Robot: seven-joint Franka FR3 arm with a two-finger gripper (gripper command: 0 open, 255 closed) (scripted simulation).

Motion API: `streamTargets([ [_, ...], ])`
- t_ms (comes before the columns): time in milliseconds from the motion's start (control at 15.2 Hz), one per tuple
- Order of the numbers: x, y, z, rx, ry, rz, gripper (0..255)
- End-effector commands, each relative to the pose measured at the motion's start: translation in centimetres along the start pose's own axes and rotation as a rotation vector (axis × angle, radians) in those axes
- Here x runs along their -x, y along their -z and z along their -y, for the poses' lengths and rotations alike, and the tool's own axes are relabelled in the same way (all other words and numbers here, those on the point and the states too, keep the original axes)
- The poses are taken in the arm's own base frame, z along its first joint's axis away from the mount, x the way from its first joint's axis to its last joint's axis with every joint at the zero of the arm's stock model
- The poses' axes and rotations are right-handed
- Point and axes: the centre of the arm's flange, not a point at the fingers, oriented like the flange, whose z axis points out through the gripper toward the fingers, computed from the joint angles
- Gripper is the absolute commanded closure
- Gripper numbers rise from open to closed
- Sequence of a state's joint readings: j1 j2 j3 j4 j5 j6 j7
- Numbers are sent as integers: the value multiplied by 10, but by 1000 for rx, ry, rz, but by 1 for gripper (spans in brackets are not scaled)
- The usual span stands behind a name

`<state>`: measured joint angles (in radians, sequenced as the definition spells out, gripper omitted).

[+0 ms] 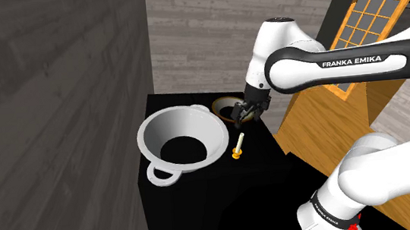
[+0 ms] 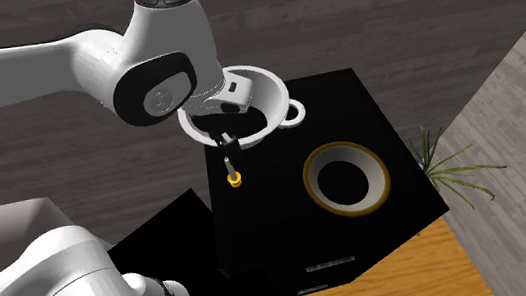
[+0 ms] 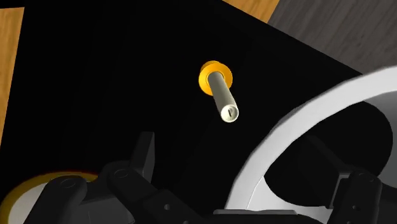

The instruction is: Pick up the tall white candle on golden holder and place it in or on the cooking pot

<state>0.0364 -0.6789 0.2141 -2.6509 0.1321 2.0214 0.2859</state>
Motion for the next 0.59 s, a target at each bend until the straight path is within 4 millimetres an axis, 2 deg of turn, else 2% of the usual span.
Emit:
streamTargets([
  [0, 5, -27, 11, 17, -9, 16, 0],
  [528, 6, -69, 11, 19, -9, 18, 0],
])
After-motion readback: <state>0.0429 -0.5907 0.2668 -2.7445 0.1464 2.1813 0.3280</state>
